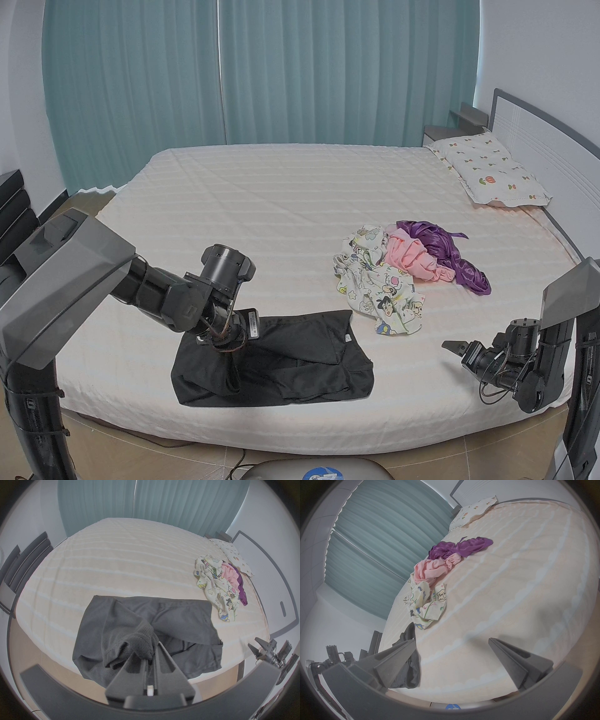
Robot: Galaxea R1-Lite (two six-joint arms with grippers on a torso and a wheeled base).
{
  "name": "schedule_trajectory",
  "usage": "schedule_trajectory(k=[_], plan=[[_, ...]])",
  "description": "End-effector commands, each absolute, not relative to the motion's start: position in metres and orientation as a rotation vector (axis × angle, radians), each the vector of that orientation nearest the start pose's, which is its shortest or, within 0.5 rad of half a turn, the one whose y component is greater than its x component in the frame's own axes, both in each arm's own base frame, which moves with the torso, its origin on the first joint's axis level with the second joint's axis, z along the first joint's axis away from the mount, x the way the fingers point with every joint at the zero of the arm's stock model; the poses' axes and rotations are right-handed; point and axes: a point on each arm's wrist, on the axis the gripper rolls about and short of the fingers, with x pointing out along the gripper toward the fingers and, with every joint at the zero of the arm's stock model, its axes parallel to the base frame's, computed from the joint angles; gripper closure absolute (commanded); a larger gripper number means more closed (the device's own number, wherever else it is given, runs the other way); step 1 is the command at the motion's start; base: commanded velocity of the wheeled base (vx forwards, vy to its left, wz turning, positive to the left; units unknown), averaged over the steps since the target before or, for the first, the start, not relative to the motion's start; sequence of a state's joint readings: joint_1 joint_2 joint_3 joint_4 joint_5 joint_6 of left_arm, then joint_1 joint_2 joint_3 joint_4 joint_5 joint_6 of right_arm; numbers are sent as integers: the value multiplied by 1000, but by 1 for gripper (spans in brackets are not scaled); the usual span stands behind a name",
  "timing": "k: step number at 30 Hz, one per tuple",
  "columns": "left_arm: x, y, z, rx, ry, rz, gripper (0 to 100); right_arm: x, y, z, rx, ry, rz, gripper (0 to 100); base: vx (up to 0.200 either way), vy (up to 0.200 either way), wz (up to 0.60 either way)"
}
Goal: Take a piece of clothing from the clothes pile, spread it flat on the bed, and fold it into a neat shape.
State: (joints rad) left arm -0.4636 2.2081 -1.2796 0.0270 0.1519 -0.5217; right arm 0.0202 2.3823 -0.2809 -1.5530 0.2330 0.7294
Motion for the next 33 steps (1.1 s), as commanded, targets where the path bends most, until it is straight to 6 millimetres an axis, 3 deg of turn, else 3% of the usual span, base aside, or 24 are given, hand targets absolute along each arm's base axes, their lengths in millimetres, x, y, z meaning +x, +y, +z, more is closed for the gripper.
schedule_trajectory(k=[1, 8, 19, 20, 28, 31, 33], plan=[[374, -207, 47, -202, 977, -43, 100, 282, 11, -35, 764, 602, 43, 0, 0, -200, 0], [385, -230, 45, -242, 984, -39, 100, 282, 12, -37, 761, 607, 42, 0, 0, -143, 0], [395, -236, 31, -319, 988, 21, 100, 281, 14, -37, 759, 612, 46, 0, 0, 0, 0], [396, -235, 30, -318, 990, 24, 0, 281, 14, -37, 759, 612, 46, 0, 0, 0, 0], [396, -232, 27, -343, 1013, 58, 0, 281, 14, -38, 758, 617, 41, 0, 0, 0, 0], [395, -231, 34, -376, 1009, 61, 0, 281, 14, -38, 758, 617, 41, 0, 0, 0, 0], [394, -228, 50, -433, 998, 34, 0, 281, 14, -38, 758, 615, 41, 0, 0, 0, 0]])
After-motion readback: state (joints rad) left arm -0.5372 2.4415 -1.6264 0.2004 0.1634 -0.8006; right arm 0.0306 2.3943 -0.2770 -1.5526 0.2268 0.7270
